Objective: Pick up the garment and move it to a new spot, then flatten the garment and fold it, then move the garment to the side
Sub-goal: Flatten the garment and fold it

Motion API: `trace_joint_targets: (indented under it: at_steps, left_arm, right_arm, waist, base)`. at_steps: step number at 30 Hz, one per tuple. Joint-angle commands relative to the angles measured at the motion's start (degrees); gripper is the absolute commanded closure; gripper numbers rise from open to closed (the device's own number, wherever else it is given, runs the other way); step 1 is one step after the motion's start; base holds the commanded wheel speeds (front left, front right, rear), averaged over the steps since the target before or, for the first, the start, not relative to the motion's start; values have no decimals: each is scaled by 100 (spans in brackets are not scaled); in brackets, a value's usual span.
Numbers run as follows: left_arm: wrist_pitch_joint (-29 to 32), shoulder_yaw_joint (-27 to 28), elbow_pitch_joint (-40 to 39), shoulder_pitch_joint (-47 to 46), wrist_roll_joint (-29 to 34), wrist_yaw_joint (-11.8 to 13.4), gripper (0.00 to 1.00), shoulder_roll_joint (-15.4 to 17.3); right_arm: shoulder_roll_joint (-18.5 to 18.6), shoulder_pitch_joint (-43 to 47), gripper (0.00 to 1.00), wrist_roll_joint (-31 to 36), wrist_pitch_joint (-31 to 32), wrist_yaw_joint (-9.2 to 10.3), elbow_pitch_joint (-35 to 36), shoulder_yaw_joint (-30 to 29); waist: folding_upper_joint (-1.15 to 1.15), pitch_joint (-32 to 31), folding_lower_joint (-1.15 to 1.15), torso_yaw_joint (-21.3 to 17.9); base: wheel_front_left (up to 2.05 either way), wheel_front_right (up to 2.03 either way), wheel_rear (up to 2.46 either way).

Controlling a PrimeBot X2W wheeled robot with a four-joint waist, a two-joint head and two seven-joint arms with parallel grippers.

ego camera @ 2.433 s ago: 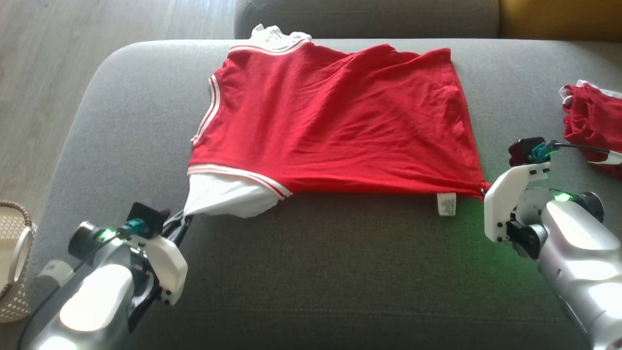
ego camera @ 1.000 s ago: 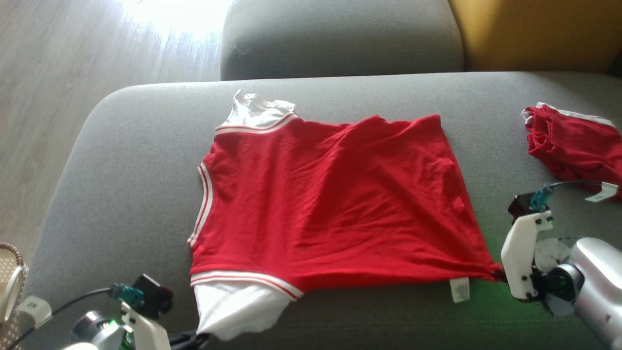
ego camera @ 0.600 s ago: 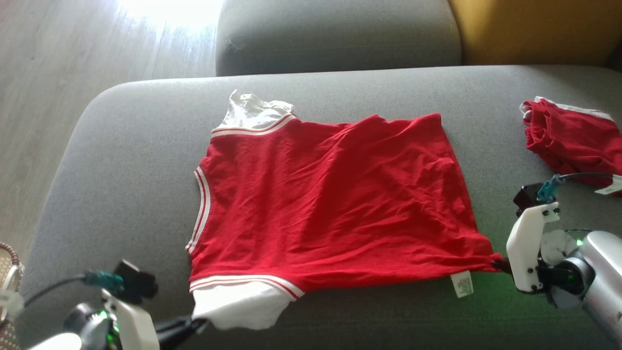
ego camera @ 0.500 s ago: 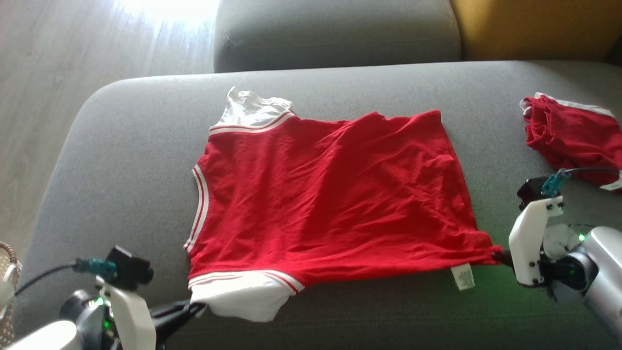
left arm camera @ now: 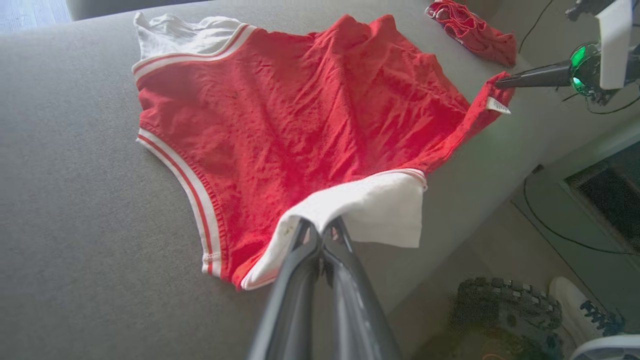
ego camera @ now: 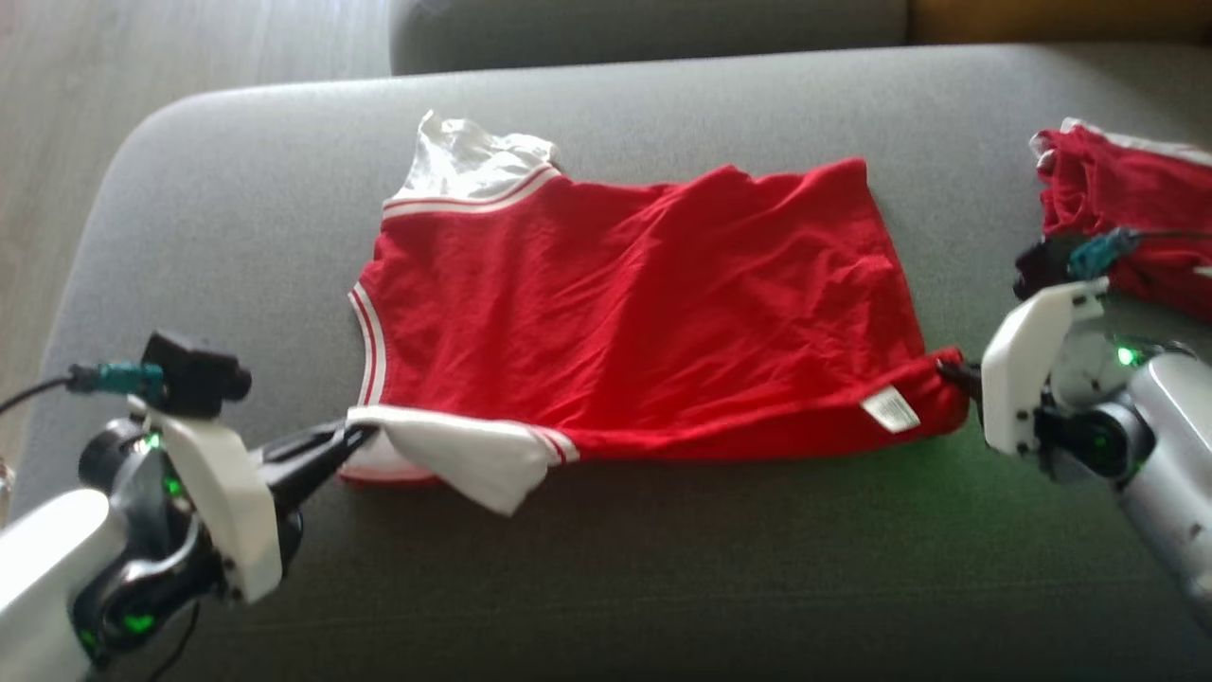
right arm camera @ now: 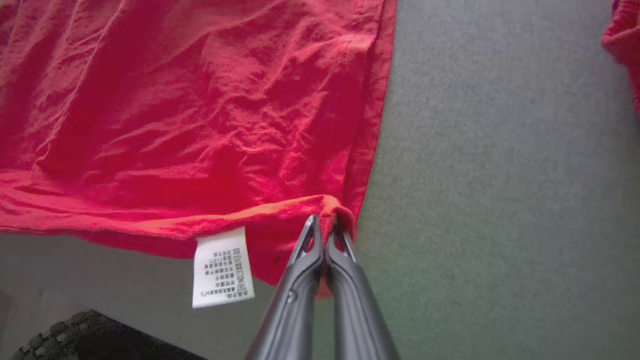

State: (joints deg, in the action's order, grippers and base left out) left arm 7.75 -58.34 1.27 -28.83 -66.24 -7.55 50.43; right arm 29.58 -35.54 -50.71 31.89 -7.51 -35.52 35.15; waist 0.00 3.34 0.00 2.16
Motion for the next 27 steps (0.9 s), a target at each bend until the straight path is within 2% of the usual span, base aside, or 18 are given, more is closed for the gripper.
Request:
trace_joint_targets:
  at_steps: [1,7,18,27]
  left_arm:
    - [-73,380,18,-462,-42,7,100,132]
    - [-120,369,398,-796,127,7,100,-52]
    - [-259,328,1545,-1381,618,200,100,-660]
    - [-363,293,2334,-1767,770,214,100,-1184]
  right_arm:
    - [-25,-235,100,86,-137,2,90,-58]
    - [-197,-548,100,324,-475,2,-148,-126]
    - [-526,-1034,100,577,-1050,2,-672,-43]
    - [-602,-1209,100,531,-1127,2,-846,170]
  waist:
    - [0,172,0,-25]
    - [0,458,0,-54]
    - [0,888,0,-85]
    - [0,1066,0,-141]
  base:
    - [0,0,0]
    - [0,0,0]
    - [0,0,0]
    - [0,0,0]
